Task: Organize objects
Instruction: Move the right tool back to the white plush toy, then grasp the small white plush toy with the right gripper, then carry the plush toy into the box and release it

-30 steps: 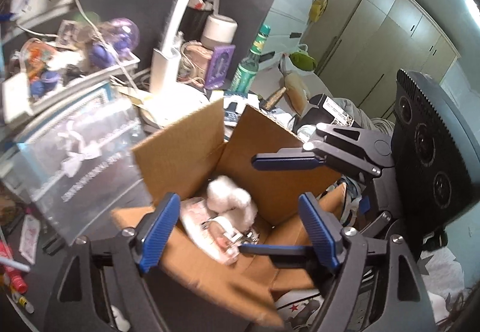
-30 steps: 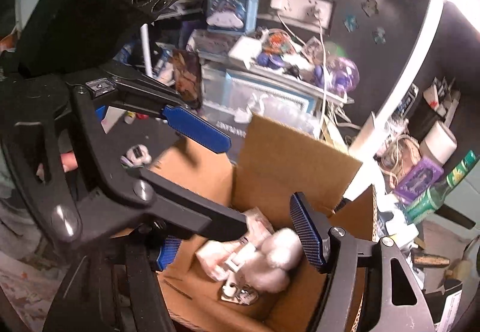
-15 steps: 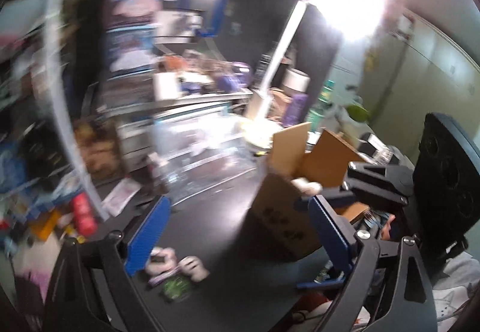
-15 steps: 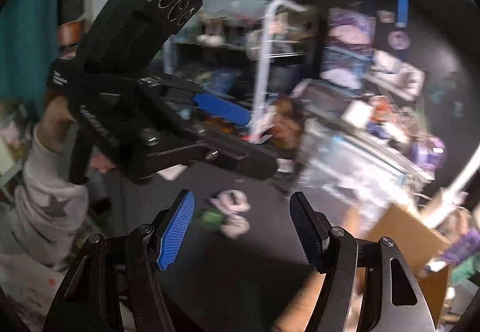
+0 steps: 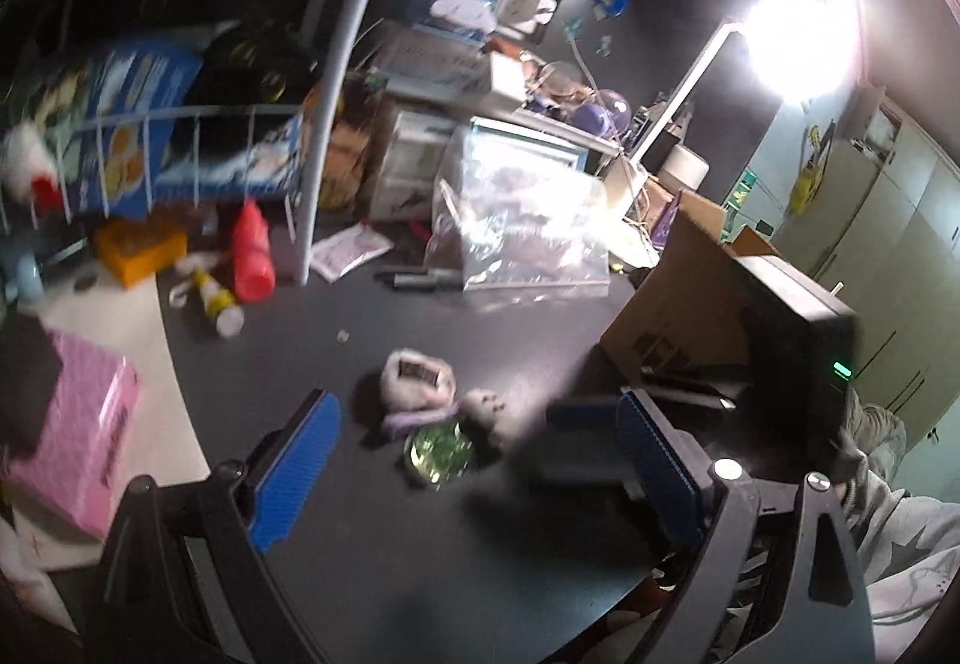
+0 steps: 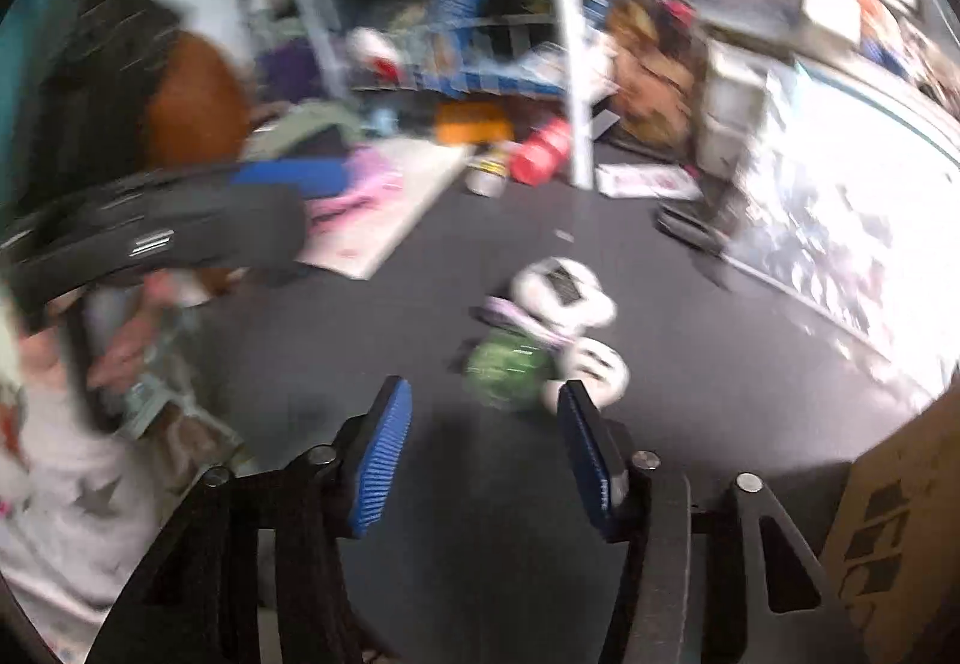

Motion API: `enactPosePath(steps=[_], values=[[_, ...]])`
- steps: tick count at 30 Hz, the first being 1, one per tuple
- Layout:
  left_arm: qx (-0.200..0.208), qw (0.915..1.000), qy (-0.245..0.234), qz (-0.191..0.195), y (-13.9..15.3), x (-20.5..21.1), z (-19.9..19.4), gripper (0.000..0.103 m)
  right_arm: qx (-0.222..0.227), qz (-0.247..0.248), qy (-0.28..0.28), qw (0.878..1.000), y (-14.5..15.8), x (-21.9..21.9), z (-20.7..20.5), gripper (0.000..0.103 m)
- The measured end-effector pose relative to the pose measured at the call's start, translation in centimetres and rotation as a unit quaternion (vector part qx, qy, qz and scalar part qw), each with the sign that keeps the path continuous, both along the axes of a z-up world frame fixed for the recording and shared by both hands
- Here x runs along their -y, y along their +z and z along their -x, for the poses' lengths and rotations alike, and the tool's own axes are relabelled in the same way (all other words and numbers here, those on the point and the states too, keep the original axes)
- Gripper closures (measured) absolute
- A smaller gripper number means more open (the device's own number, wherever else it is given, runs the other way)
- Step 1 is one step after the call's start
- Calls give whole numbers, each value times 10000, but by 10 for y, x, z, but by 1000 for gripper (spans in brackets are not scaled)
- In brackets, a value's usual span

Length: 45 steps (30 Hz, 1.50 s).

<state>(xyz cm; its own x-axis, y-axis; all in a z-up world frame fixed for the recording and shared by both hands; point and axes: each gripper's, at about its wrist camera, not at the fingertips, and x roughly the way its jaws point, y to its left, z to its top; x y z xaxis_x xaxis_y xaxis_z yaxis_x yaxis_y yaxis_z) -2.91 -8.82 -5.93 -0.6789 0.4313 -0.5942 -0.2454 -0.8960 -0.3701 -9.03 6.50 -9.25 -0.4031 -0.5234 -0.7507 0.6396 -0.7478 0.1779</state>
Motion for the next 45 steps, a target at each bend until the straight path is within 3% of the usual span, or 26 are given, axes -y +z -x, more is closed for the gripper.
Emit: enactPosePath(steps=[5, 8, 14, 20, 27, 29, 34, 37, 42, 45], values=[[75, 9997, 114, -194, -12, 7, -7, 11, 167, 6, -538, 9984, -24, -11, 28, 65], [109, 9997, 135, -192, -14, 9, -7, 10, 208, -48, -574, 9981, -31, -7, 36, 65], [136, 9996, 84, -221, -15, 7, -4, 10, 163, -265, -541, 9981, -38, -2, 38, 76], [266, 9994, -42, -207, -20, -2, 3, 11, -19, -500, -462, 9977, -37, -5, 31, 84], [461, 9975, -391, -375, -28, -22, 16, 11, -243, -343, -255, 9988, -14, -7, 15, 84], [456, 9967, -491, -448, -26, -25, 19, 18, -348, -270, -90, 9990, -2, -6, 6, 84], [503, 9934, -807, -634, -19, -32, 23, 48, -846, -322, 259, 9956, 23, 3, -18, 84], [505, 9912, -963, -754, -12, -34, 23, 59, -1088, -370, 371, 9927, 36, 7, -29, 84], [412, 9870, -1237, -945, 6, -37, 22, 73, -1529, -537, 444, 9858, 55, 10, -43, 84], [366, 9859, -1322, -954, 19, -40, 25, 75, -1701, -585, 423, 9828, 65, 9, -46, 84]])
